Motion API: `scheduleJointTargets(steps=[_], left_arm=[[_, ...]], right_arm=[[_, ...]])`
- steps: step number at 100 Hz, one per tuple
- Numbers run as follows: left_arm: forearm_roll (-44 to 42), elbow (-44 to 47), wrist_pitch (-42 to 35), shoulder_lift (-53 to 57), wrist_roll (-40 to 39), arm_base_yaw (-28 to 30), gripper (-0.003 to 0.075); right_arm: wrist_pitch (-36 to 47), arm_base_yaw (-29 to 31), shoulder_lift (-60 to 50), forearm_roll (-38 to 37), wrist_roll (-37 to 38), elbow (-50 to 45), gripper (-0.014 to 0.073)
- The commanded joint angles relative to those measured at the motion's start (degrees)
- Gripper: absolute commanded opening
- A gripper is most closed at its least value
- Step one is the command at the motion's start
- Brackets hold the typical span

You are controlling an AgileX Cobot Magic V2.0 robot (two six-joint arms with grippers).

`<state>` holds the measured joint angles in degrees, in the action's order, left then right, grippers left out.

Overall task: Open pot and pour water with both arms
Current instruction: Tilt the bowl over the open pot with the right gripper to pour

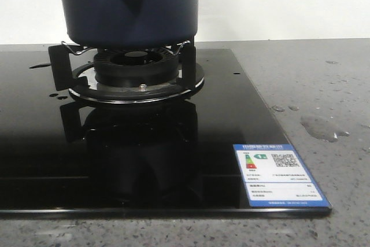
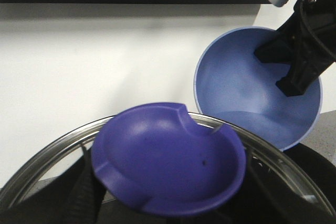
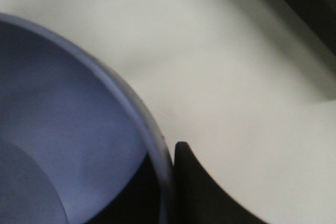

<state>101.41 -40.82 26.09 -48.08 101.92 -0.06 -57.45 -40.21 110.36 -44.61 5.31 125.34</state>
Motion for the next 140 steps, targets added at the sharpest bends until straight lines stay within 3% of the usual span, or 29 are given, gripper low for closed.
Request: scheduleJointTargets(steps=[1,31,80,140], left_arm=[[5.03,-1.92,1.5,0.84,-0.43,-0.62,0.019],[5.03,-1.92,-1.09,0.84,-0.43,-2.47,0.019],[5.03,-1.92,-1.79,0.84,-0.43,-5.27,0.019],[4.81,-1.92,-3.81,0.84,-0.43,-7.51,0.019]], right_arm=[[3.91,-0.71,-3.1,-7.11,2.36,1.99,-0.0039],[2.62,-4.69,-2.97,-22.26,9.65,1.99,-0.0039],[3.59,-7.37,-1.78,-39.22,10.02,1.99,-0.0041],[3.86,-8.62,-2.9,-47.17,9.54,1.99,-0.0042]])
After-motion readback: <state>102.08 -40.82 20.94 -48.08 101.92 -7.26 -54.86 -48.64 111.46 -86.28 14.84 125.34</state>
